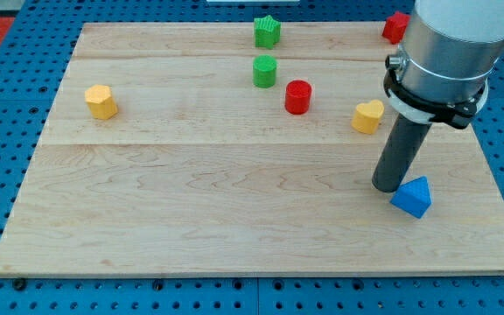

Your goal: Push the blue triangle a bit left

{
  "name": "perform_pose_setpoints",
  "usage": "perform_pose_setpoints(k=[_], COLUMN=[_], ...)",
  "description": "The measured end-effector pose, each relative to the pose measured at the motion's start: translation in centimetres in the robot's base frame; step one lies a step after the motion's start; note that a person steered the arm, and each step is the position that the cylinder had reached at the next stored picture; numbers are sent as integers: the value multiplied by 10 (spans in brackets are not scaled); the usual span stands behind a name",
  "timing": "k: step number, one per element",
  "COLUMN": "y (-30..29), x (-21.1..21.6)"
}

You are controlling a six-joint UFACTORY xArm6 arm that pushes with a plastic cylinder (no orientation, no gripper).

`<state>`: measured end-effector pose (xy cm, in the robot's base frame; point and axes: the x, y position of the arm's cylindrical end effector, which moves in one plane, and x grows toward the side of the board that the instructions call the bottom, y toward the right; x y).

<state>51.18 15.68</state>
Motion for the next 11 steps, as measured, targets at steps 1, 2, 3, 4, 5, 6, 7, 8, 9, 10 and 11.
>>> perform_pose_setpoints(k=[1,2,3,4,5,6,7,8,9,10,11], y=[11,42,102,133,109,71,38,16,-1,-4,-9], x=[-16,-26,-23,-10,8,13,13,13,14,26,44])
